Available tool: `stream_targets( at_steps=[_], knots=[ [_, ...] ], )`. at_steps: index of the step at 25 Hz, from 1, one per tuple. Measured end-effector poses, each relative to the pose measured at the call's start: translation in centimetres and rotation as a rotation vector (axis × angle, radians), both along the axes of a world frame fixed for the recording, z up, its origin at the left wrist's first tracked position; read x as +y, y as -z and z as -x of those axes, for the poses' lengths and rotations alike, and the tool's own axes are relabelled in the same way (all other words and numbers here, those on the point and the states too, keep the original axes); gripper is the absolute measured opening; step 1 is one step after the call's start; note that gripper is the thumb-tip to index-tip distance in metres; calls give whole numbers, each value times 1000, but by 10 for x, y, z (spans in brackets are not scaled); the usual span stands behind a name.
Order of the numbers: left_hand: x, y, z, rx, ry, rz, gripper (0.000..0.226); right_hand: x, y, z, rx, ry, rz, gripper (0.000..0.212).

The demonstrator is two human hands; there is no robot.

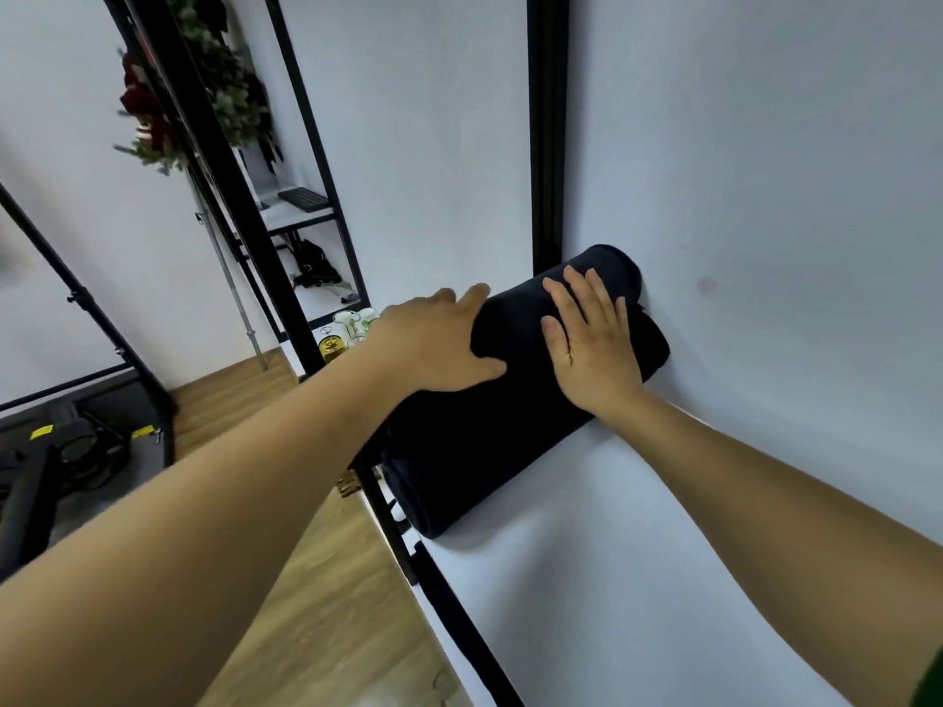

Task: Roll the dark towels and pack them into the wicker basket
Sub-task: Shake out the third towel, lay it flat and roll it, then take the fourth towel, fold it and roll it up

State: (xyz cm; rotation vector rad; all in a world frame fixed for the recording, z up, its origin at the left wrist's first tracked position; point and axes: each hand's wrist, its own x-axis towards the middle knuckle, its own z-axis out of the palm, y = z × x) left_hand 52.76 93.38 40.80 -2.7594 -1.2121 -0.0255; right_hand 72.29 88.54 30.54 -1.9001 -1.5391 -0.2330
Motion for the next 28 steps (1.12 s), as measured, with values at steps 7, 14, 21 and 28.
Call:
stream_targets(
  at_steps=[7, 14, 21, 28],
  knots=[
    [-13, 17, 7, 78, 0, -226, 80, -45, 34, 68, 239, 146, 101, 56],
    [-122, 121, 52, -123, 319, -97, 67, -123, 54, 120, 203, 66, 464, 74],
    [-179, 199, 142, -400, 272, 268, 62, -198, 53, 193, 56, 176, 544, 50],
    [-230, 314, 209, -153, 71, 666, 66, -317, 178, 288, 274, 103, 732, 51]
  ],
)
